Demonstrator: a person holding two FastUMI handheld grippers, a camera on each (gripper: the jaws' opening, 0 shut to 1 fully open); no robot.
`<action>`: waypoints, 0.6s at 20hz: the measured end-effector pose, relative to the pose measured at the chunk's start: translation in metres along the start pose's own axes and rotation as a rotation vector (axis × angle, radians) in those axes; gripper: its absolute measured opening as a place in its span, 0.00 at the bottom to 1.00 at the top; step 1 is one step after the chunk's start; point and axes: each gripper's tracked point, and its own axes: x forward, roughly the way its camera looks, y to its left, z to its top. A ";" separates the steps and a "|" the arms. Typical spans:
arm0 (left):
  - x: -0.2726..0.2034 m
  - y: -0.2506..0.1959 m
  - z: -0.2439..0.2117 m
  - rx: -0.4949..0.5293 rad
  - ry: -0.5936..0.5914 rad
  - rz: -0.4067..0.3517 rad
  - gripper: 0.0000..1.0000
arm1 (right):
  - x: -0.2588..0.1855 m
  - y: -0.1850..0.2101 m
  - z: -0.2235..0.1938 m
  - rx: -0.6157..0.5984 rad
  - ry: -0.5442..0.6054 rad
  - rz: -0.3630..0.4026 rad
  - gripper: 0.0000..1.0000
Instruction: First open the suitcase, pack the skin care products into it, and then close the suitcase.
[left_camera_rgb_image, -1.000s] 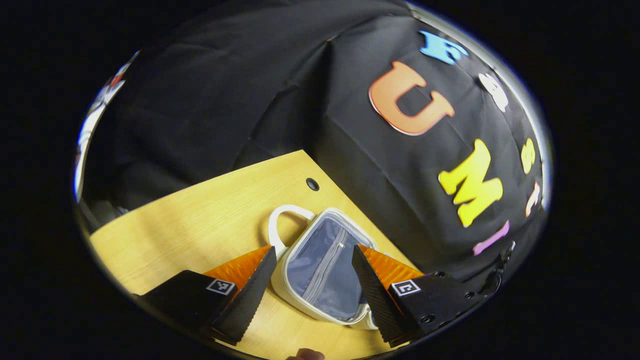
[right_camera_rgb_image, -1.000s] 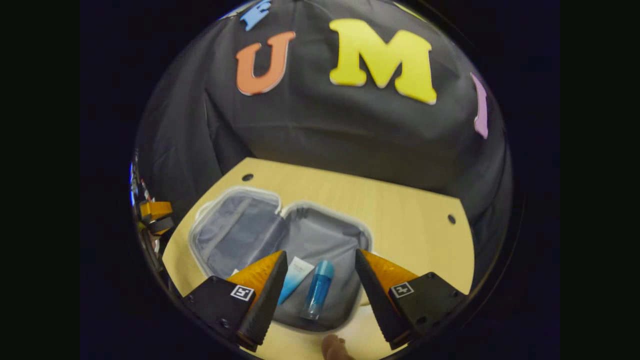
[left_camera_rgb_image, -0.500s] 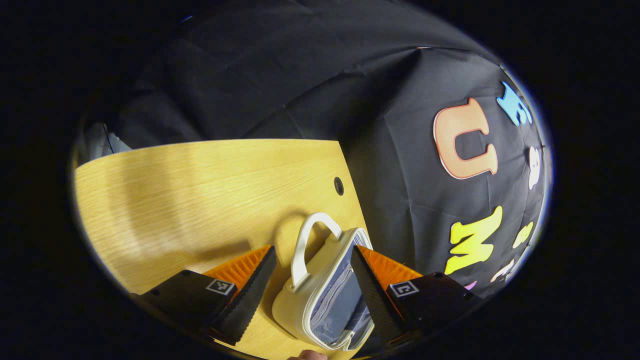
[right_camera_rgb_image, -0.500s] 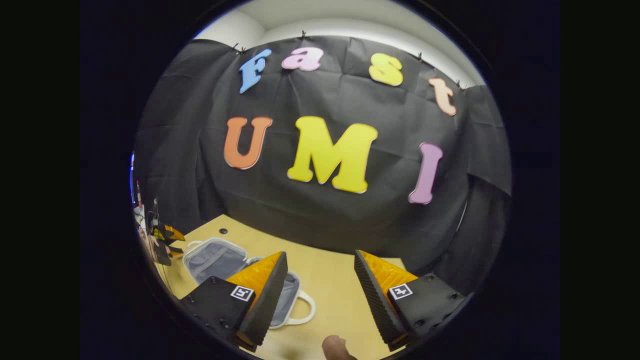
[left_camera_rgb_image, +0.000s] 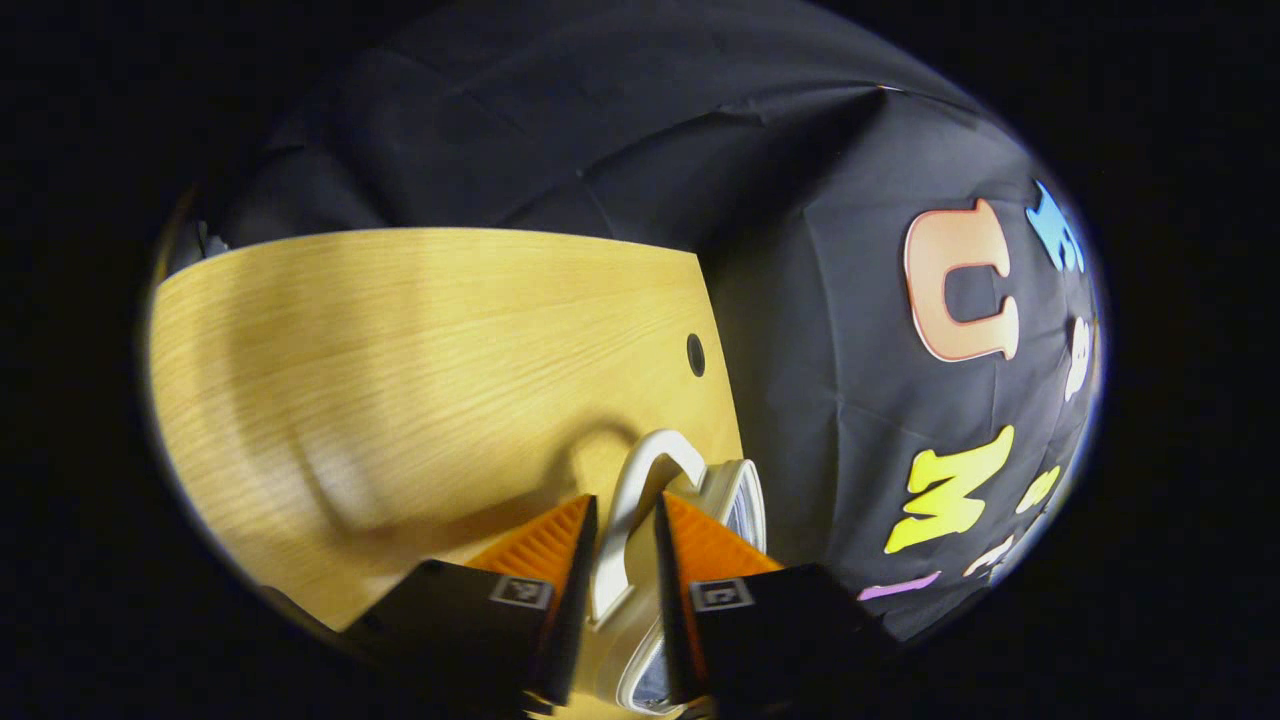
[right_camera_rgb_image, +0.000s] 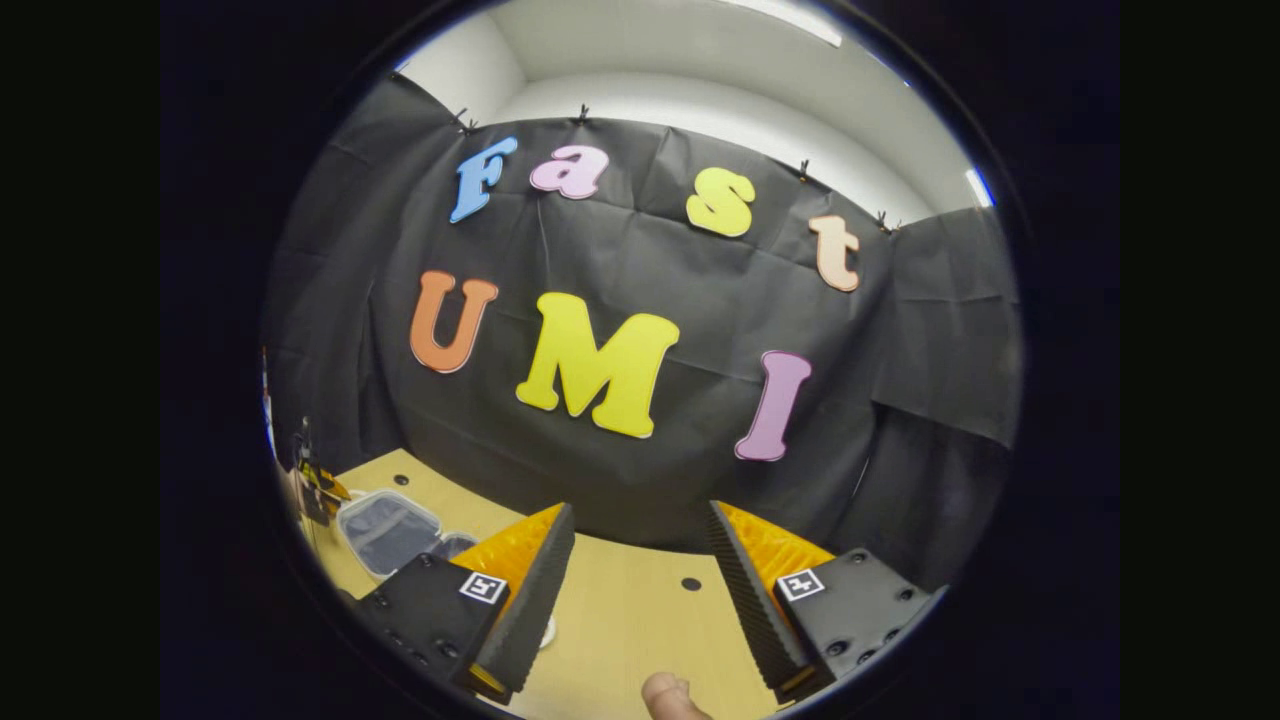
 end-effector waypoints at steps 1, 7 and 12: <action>-0.003 -0.003 0.001 0.011 0.000 0.006 0.28 | -0.001 0.002 -0.003 0.005 0.013 0.004 0.80; -0.019 -0.029 0.008 0.182 -0.067 0.029 0.13 | 0.009 0.006 -0.014 0.075 0.036 0.030 0.80; -0.043 -0.072 0.008 0.359 -0.119 0.067 0.06 | 0.020 0.002 -0.015 0.149 0.053 0.063 0.79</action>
